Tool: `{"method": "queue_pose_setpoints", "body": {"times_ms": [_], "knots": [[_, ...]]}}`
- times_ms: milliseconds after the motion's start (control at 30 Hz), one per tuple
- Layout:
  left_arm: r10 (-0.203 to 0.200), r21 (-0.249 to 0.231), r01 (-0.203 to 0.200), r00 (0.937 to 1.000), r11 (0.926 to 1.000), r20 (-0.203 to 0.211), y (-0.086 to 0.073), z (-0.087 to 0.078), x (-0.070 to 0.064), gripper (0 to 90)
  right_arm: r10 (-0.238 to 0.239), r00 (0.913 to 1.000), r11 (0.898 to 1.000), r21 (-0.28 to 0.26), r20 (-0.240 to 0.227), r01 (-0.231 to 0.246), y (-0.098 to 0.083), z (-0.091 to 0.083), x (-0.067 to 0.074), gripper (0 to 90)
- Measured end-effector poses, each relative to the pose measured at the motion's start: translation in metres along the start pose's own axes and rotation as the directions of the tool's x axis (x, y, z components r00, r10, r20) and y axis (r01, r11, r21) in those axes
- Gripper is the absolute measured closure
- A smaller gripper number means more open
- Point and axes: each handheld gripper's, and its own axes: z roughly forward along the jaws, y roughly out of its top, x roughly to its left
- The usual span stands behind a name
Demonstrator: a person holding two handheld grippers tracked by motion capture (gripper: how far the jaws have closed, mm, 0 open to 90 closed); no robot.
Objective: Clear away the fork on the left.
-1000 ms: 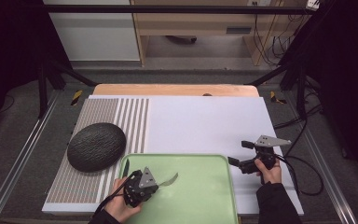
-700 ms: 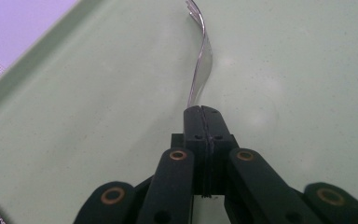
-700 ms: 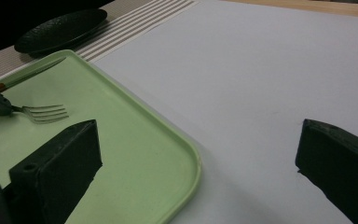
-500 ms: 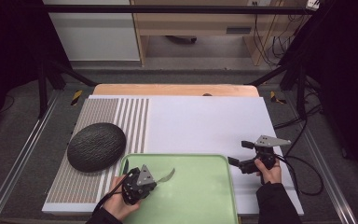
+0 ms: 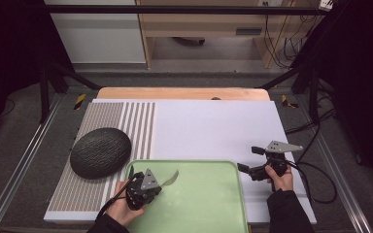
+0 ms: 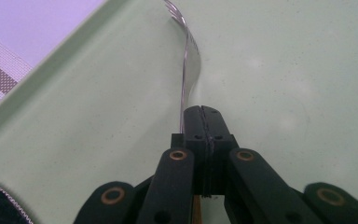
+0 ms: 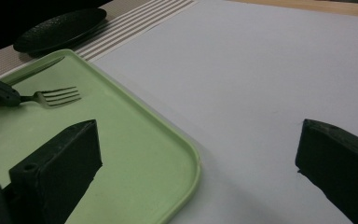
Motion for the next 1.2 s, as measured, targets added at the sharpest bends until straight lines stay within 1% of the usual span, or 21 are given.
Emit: {"method": "queue_pose_setpoints", "body": {"times_ms": [67, 267, 367, 433, 633, 1200], "knots": [[-0.002, 0.006, 0.002, 1.0000, 1.0000, -0.006, 0.001, 0.001, 0.002, 90.0, -0.001, 1.0000, 1.000, 0.001, 0.002, 0.001, 0.000, 0.000, 0.000, 0.3], [-0.006, 0.005, 0.006, 1.0000, 1.0000, -0.001, 0.000, 0.002, 0.003, 90.0, 0.000, 1.0000, 1.000, 0.001, 0.001, 0.000, 0.000, 0.000, 0.000, 0.3], [-0.007, 0.006, 0.007, 0.9999, 1.0000, -0.015, 0.000, 0.002, 0.004, 90.0, 0.000, 1.0000, 1.000, 0.001, 0.001, 0.000, 0.000, 0.000, 0.000, 0.3], [-0.017, 0.004, 0.017, 0.9998, 0.9998, -0.014, -0.001, 0.002, 0.006, 90.0, -0.001, 1.0000, 1.000, 0.001, 0.002, 0.001, 0.000, 0.000, 0.000, 0.3], [-0.025, 0.005, 0.025, 0.9996, 0.9997, -0.014, -0.002, 0.001, 0.008, 90.0, 0.000, 1.0000, 1.000, 0.003, 0.001, 0.000, 0.000, 0.000, 0.000, 0.3], [-0.051, 0.025, 0.052, 0.9983, 0.9984, -0.028, -0.011, -0.007, 0.014, 90.0, -0.001, 1.0000, 1.000, 0.002, 0.001, 0.001, 0.000, 0.000, 0.000, 0.3]]}}
